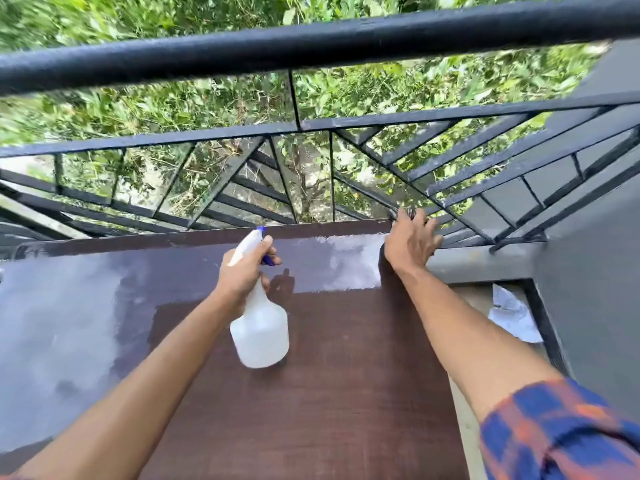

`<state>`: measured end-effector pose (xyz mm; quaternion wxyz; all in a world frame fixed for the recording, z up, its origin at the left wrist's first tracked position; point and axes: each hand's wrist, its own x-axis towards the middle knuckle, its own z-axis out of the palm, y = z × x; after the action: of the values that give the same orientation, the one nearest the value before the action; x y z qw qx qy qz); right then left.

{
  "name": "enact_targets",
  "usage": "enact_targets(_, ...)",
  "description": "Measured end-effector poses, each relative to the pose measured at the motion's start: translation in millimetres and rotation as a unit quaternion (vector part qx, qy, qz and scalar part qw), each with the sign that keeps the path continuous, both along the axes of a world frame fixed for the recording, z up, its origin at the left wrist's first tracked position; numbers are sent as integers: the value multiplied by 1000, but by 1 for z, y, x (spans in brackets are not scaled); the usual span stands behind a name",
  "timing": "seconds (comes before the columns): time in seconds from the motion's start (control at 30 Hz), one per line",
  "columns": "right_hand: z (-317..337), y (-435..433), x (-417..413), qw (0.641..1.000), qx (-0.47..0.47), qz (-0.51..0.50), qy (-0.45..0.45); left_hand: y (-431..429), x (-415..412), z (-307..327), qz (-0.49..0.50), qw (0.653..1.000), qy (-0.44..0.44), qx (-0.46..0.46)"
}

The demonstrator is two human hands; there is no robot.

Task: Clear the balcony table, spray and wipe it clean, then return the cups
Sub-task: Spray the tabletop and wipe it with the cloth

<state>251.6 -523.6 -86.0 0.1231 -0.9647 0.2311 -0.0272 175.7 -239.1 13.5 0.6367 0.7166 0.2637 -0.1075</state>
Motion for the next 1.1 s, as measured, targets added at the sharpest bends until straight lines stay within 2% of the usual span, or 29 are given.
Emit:
enact_targets(0.1, 5, 32, 5, 999, 4, -23, 24, 24, 2, 3, -5, 1000, 1, -2)
enact_targets(0.17, 6, 66, 7, 999, -6, 8, 31, 44, 4, 4, -2, 1000, 2, -7)
enact_targets(0.3, 5, 158, 6, 998, 53, 38, 24, 96, 6, 5, 5, 1000, -2, -10)
enact_targets(0.57, 15, 352, -1, 985, 54, 162, 27, 210, -3, 6, 59, 998, -24, -5)
enact_targets(0.8, 11, 470, 1, 966, 70, 246, 25, 303, -20, -5, 119, 993, -14, -2)
enact_targets(0.93, 1, 533, 5, 960, 48, 277, 7, 356, -31, -12, 148, 989, -11, 6)
enact_targets(1.1, 1, 611, 11, 929, 27, 368, 23, 416, -44, -10, 213, 977, -15, -10)
